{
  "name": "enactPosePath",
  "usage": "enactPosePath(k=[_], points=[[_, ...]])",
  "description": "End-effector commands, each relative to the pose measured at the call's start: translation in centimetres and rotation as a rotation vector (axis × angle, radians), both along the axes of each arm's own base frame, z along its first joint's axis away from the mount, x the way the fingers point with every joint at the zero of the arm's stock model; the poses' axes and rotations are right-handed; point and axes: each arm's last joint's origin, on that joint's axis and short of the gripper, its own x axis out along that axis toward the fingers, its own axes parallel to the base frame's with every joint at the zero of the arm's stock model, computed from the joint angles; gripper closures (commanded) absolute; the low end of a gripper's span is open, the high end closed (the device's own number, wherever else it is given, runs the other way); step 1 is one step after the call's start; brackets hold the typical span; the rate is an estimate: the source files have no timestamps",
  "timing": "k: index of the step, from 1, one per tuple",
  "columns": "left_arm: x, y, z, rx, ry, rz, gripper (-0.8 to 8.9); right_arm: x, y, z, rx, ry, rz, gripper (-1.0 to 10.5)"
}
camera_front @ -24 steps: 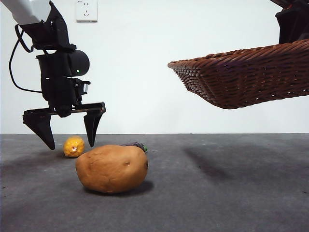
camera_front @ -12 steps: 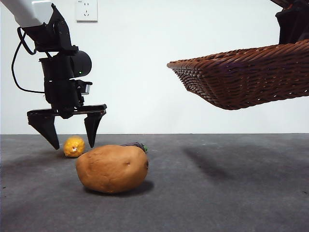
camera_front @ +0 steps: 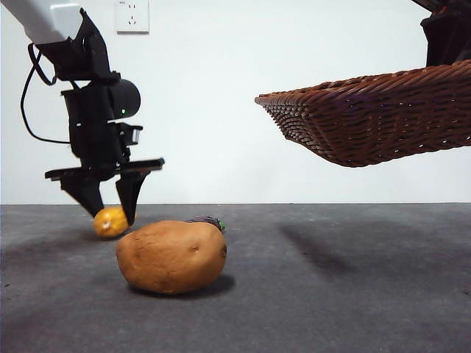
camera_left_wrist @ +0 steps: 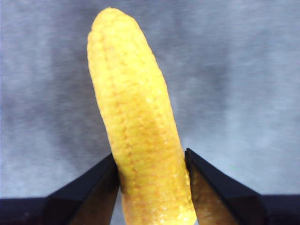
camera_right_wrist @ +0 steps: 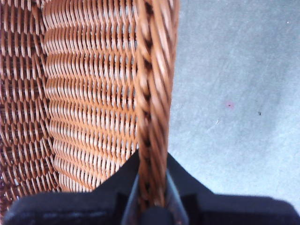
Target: Help me put the vegetables on the table into the basket
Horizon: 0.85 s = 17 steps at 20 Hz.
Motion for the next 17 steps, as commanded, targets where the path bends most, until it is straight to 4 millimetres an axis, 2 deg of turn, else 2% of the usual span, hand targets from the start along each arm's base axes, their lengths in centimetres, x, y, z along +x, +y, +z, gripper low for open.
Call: enactPosePath(k=[1,5,8,10,12,17], points=[[0.3,-0.3,2.6,-0.067,-0.046,-0.025,8.22,0.0,0.1,0.2,0.010,-0.017,0.009,9.6],[-1.1,-1.6,8.0,-0.217,-0.130,-0.105,8.22,0.2,-0.1,0.1,-0.049,-0.004,-0.084,9.6],[-3.5,-3.5,11.7,-0.240,-0.207,-0.174,8.22,0.5,-0.4,-0.4,-0.128,0.029,-0.168,9.6],[-5.5,-5.6,13.6,-0.275,-0.239,-0.260,8.22,0.6,-0.4,-0.7,-0.136,0.058,-0.189,9.6],[-7.4,-8.2,14.7,-0.323,-0.249,-0.381,8.22,0.8,-0.2,-1.0,-0.143,0.075,-0.205,9.6],[-11.4,-14.8,14.2,-0.338,-0.195,-0.563,8.22,0.9,1.8,-1.5,-0.143,0.098,-0.162,9.6]])
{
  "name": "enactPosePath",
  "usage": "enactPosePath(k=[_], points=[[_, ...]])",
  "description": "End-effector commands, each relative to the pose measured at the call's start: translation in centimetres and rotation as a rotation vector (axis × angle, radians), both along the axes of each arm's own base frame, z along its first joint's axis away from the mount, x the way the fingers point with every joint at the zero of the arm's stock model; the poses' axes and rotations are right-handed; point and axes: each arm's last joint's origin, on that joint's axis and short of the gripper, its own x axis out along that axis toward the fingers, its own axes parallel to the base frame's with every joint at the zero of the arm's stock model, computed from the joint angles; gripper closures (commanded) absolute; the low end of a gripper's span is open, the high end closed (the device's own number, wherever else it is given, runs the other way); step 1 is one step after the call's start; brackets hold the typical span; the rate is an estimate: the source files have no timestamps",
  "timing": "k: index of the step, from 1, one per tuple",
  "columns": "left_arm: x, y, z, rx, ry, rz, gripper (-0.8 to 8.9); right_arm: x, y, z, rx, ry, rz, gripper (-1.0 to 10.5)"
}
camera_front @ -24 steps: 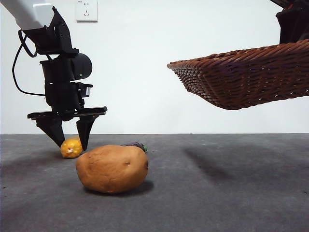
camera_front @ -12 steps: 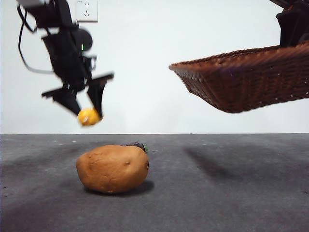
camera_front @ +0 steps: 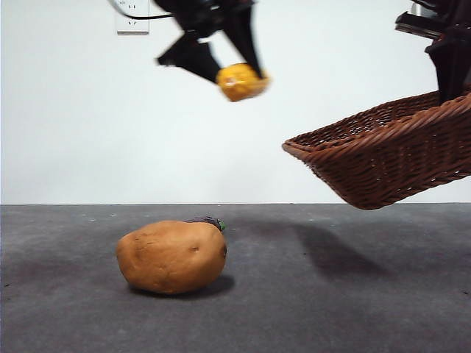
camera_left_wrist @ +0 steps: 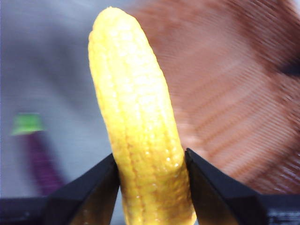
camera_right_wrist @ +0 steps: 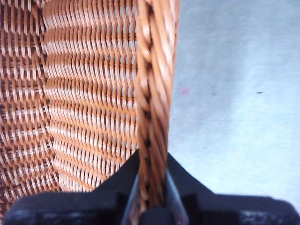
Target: Help me put the vegetables on the table into the basket
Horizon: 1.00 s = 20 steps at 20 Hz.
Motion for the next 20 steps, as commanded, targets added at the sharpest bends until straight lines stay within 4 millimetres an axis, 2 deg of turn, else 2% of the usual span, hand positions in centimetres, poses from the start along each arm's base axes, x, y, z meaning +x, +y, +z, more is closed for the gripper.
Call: enactPosePath(k=[1,3,7,13,14,17,20], points=[[-1.1,-2.0,-0.7,0.022,0.001,-0.059,8.22,0.2,1.2,-0.3,0.018,0.014,0.007,9.6],[-2.2,-3.3,-0.7,0.055,-0.018,-0.076,8.22,0.2,2.1,-0.4,0.027,0.017,0.025,9.6],[-2.9,-3.7,-1.4,0.168,-0.035,-0.064,7.99,-0.1,3.5,-0.4,0.087,0.028,0.083,9.6],[-2.8,-3.8,-2.0,0.176,0.011,-0.044,3.17,-0.3,4.7,-0.2,0.170,0.030,0.137,9.6],[-2.8,-3.8,-1.9,0.173,0.010,-0.032,2.75,-0.4,4.9,-0.2,0.170,0.032,0.143,9.6],[-2.6,-3.4,-2.0,0.195,0.013,0.008,2.74,-0.3,4.8,-0.3,0.135,0.026,0.134,9.6],[-3.0,-1.7,-1.6,0.269,0.053,-0.019,2.76,-0.4,4.4,-0.4,0.036,0.020,0.106,9.6]])
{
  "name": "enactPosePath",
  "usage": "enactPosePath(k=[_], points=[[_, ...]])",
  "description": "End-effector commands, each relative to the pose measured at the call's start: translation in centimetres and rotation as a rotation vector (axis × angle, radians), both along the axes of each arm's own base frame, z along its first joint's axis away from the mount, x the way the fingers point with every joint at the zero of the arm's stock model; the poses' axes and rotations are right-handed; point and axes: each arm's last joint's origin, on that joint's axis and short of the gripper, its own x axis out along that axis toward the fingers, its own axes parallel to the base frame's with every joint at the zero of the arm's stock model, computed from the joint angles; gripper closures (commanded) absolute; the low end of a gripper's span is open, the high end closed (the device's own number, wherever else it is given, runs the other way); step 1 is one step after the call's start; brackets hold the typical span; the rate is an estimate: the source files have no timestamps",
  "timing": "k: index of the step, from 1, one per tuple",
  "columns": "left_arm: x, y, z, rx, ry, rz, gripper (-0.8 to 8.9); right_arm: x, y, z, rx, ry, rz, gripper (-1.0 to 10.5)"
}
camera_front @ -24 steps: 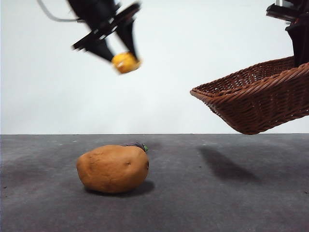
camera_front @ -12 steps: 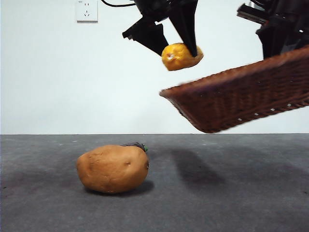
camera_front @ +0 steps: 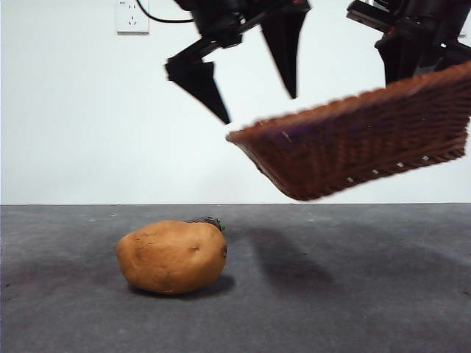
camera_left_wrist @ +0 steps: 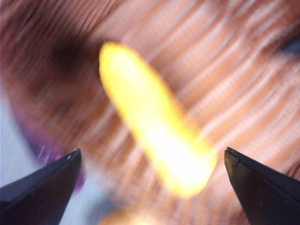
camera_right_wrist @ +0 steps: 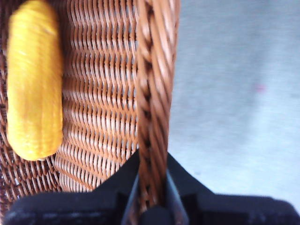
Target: Help me put the vegetables on the table into the basket
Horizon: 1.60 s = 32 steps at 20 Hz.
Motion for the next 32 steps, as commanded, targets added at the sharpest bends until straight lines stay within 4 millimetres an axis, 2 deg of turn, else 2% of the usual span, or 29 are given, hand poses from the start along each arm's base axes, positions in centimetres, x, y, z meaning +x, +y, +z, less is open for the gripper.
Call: enactPosePath(k=[1,5,9,11,14,16,19,22,24,30,32], points=[[-0.7,1.4,0.6,0.081,0.007,-0.006,2.76,0.0,-0.2,-0.2,-0.063,0.000,-0.016,9.6],[-2.9,3.2,2.5,0.253,-0.055,0.000,2.79,0.1,-0.2,-0.2,-0.082,-0.009,-0.007,9.6],[-5.2,5.1,4.7,0.224,-0.113,-0.062,2.79,0.1,-0.2,-0.2,-0.091,-0.012,0.001,9.6],[-6.8,6.3,4.8,0.212,-0.107,-0.132,2.79,0.1,-0.3,-0.2,-0.093,-0.017,0.011,9.6],[-9.3,8.1,3.0,0.202,-0.058,-0.335,2.84,0.1,-0.3,-0.2,-0.094,-0.023,0.019,9.6],[-10.6,8.6,1.3,0.101,-0.026,-0.488,2.85,0.2,-0.2,-0.2,-0.093,-0.028,0.022,9.6],[-11.4,9.3,-1.9,0.103,0.020,-0.608,2.84,0.2,-0.2,-0.2,-0.094,-0.032,0.027,9.6],[-10.8,8.8,-5.0,0.093,-0.033,-0.638,2.82,0.2,-0.2,-0.2,-0.096,-0.036,0.036,9.6],[-10.3,8.4,-6.4,0.093,-0.053,-0.658,2.79,0.2,-0.2,-0.2,-0.096,-0.039,0.039,9.6],[-8.6,7.5,-7.6,0.113,-0.108,-0.642,2.78,0.3,-0.2,-0.2,-0.095,-0.042,0.039,9.6],[-8.0,7.3,-8.1,0.109,-0.119,-0.635,2.47,0.3,-0.2,-0.2,-0.094,-0.045,0.040,9.6]])
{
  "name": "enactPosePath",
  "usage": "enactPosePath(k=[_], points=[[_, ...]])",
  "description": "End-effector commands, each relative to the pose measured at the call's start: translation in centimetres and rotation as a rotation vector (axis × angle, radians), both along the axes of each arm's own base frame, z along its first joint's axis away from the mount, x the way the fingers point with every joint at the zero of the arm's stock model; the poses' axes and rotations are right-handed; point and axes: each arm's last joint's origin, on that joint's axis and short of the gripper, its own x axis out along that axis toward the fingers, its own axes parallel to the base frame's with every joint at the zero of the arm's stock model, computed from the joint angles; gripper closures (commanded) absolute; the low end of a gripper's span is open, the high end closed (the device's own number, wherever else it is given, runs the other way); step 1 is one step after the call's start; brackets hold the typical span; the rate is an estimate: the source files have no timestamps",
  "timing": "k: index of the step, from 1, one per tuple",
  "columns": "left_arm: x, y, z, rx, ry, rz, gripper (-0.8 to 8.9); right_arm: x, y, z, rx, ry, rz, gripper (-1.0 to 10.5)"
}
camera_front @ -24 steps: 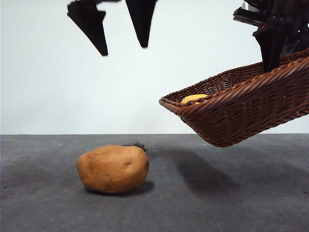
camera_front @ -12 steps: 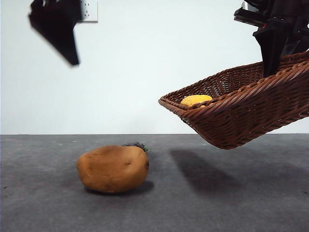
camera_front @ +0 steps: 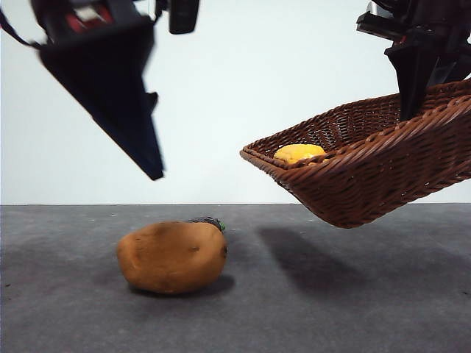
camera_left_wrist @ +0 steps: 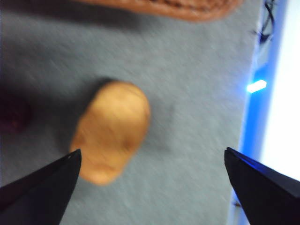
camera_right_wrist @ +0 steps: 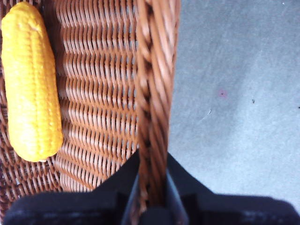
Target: Help me put the vegetables on the table into the basket
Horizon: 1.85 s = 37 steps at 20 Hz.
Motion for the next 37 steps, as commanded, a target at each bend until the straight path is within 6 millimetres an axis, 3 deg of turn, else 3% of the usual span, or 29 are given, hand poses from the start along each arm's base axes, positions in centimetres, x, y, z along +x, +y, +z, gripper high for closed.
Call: enactPosePath(k=[1,2,14,15,18,19,22,26,32,35,37], points=[[1.0,-0.5,-1.4,0.007,0.001,-0.006,1.74,0.2,0.1,-0.1,0.009,-0.011,0.010,9.6],[1.3,-0.7,-1.9,0.024,-0.001,0.000,1.44,0.2,0.1,-0.1,0.009,-0.012,0.010,9.6],[3.2,-2.0,-7.1,0.127,0.101,0.037,1.73,0.2,0.1,-0.1,0.008,-0.008,0.012,9.6],[3.3,-2.0,-7.3,0.129,0.107,0.045,2.64,0.2,0.1,-0.1,0.007,-0.007,0.013,9.6],[3.3,-2.1,-7.3,0.126,0.107,0.050,7.43,0.2,0.1,-0.1,0.007,-0.006,0.013,9.6],[3.3,-2.1,-7.2,0.125,0.111,0.062,8.35,0.2,0.1,-0.1,0.007,-0.007,0.014,9.6],[3.3,-2.0,-7.0,0.114,0.114,0.099,8.22,0.2,0.1,-0.1,0.008,-0.012,0.013,9.6],[3.1,-1.8,-5.3,0.072,0.086,0.132,8.22,0.2,0.1,-0.1,0.008,-0.012,0.013,9.6],[1.0,-0.1,0.7,-0.069,0.068,0.351,8.22,0.2,0.1,-0.1,0.008,-0.006,0.008,9.6],[0.1,0.4,3.2,-0.226,0.081,0.416,8.22,0.2,0.2,-0.1,0.035,0.000,0.002,9.6],[-0.2,-0.2,4.2,-0.375,0.153,0.370,8.22,0.2,0.3,0.0,0.079,0.009,0.010,9.6]])
